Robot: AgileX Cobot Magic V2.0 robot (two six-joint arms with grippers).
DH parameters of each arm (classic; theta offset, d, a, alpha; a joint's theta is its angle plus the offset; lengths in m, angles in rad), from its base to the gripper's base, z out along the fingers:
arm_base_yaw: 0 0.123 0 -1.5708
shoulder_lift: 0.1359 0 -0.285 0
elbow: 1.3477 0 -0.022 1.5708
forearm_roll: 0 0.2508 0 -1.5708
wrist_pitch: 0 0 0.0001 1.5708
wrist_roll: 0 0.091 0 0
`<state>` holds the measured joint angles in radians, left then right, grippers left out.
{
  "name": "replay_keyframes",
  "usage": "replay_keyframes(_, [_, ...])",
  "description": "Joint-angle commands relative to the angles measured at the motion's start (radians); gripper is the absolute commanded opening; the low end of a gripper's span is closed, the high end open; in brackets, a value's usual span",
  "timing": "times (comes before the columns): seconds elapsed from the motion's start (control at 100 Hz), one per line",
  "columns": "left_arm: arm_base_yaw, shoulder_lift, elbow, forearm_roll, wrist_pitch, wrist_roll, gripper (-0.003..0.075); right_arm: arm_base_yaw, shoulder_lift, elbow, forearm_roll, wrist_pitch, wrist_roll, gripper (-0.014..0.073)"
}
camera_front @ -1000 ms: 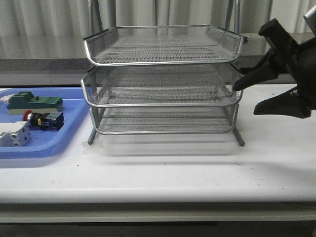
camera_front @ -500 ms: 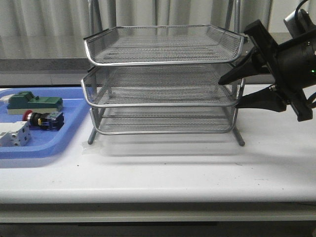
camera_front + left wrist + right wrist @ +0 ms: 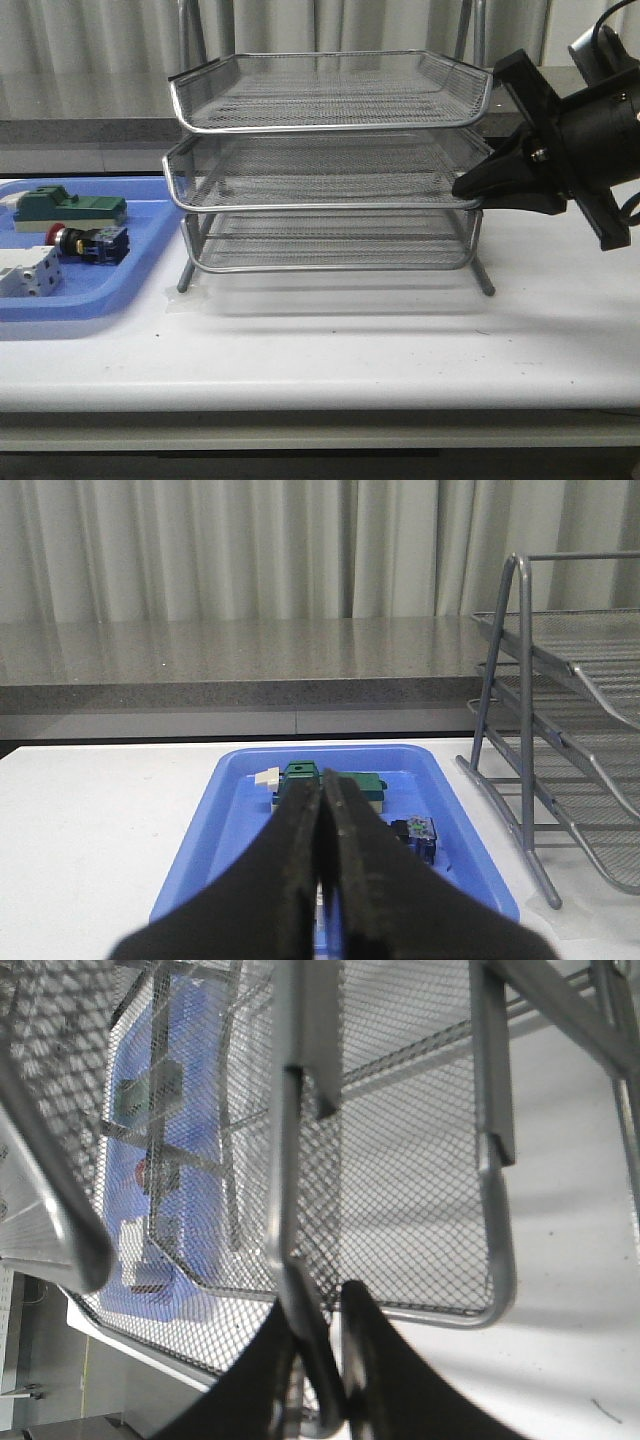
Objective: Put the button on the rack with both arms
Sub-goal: 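Reach the right gripper to the front edge of the middle wire tray and grasp, then pull the middle wire tray out toward the robot with the right gripper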
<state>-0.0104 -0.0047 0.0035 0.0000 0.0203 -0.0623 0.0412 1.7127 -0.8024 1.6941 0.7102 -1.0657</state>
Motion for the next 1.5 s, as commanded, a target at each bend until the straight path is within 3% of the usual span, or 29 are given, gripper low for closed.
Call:
replay_keyframes(0.0, [0.003, -0.032, 0.035, -0.006, -0.081, -0.006, -0.002, -0.002, -0.041, -0.026, 0.01, 0.098, 0.007, -0.0065])
replay_keyframes(0.27, [0.003, -0.032, 0.035, -0.006, -0.081, -0.006, -0.002, -0.002, -0.06, 0.021, -0.139, 0.154, 0.021, -0.0057])
replay_keyframes(0.77, [0.003, -0.032, 0.035, -0.006, -0.081, -0.006, -0.002, -0.002, -0.366, 0.311, -0.189, 0.101, 0.02, -0.0051])
replay_keyframes(0.91, [0.003, -0.032, 0.035, -0.006, -0.081, -0.006, -0.002, -0.002, -0.398, 0.312, -0.194, 0.09, 0.02, 0.0079])
replay_keyframes(1.05, [0.003, -0.032, 0.035, -0.006, -0.081, -0.006, -0.002, -0.002, -0.415, 0.312, -0.201, 0.098, 0.02, 0.0387])
replay_keyframes(1.14, [0.003, -0.032, 0.035, -0.006, -0.081, -0.006, -0.002, -0.002, -0.43, 0.312, -0.232, 0.107, 0.019, 0.0533])
replay_keyframes(1.34, [0.003, -0.032, 0.035, -0.006, -0.081, -0.006, -0.002, -0.004, -0.483, 0.311, -0.378, 0.146, 0.08, 0.0551])
replay_keyframes(1.49, [0.003, -0.032, 0.035, -0.006, -0.081, -0.006, -0.002, -0.004, -0.555, 0.294, -0.629, 0.146, 0.257, 0.0551])
